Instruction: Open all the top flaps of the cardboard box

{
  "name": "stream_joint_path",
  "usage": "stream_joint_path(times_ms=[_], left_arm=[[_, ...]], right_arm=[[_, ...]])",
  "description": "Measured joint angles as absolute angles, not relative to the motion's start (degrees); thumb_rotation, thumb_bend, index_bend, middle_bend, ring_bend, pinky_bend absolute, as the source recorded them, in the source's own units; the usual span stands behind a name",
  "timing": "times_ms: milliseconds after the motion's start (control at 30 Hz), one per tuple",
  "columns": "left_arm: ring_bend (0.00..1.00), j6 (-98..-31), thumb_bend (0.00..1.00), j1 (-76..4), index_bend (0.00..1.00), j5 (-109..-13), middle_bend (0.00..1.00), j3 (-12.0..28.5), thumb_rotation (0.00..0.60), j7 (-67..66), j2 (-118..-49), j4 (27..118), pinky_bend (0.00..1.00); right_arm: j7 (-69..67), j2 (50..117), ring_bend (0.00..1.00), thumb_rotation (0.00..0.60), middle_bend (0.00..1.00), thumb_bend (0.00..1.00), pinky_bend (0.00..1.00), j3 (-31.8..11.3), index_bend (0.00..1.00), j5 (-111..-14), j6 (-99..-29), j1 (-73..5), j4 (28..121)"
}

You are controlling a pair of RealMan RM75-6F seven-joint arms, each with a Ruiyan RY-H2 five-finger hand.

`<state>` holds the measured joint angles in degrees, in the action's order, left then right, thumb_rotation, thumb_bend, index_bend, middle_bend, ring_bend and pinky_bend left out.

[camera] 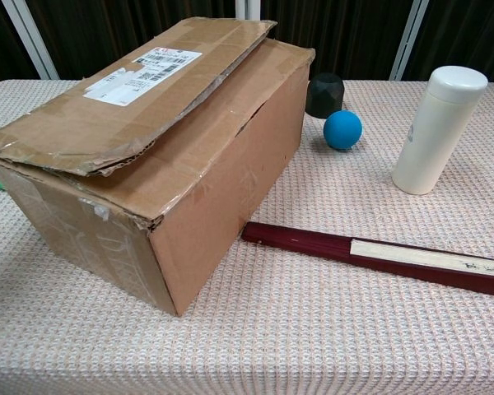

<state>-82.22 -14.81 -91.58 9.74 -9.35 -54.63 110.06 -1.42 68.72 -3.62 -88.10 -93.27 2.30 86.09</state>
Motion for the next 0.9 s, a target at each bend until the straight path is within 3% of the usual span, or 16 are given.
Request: stream_joint_path(times_ms=[100, 267, 567, 800, 900], left_arm=[[0.13, -77.33, 0.0, -18.23, 0.12, -88.75, 0.18, 11.07, 0.515, -13.11, -54.88, 114.98, 0.21], [0.13, -70.78, 0.0, -24.47, 0.12, -82.16, 0.18, 12.95, 0.485, -19.42, -59.66, 120.48, 0.19], [0.13, -67.19, 0.0, -32.82, 0.11, -72.14, 0.18, 15.08, 0.415, -29.93, -72.73, 120.65, 0.19], [0.09, -65.67, 0.0, -38.4, 0.11, -65.27, 0.16, 16.56, 0.295, -35.57, -78.26, 119.53, 0.19], [0.08, -66.06, 0.0, -40.35, 0.09, -63.01, 0.13, 16.8, 0.282, -39.89, -80.1, 119.2, 0.18]], right_arm=[[-1.66, 69.17, 0.0, 0.6, 0.0, 0.22, 0.0, -3.54, 0.0, -88.17, -93.11, 2.24, 85.41], [-2.73, 69.72, 0.0, 0.6, 0.0, 0.22, 0.0, -3.63, 0.0, -87.46, -92.51, 2.2, 84.54], [-4.65, 69.3, 0.0, 0.6, 0.0, 0.22, 0.0, -3.94, 0.0, -85.63, -92.17, 2.92, 82.99], [-4.9, 69.62, 0.0, 0.6, 0.0, 0.22, 0.0, -4.02, 0.0, -85.44, -91.55, 2.75, 82.44], [-4.49, 69.8, 0.0, 0.6, 0.0, 0.22, 0.0, -4.08, 0.0, -85.51, -91.4, 2.57, 82.64]])
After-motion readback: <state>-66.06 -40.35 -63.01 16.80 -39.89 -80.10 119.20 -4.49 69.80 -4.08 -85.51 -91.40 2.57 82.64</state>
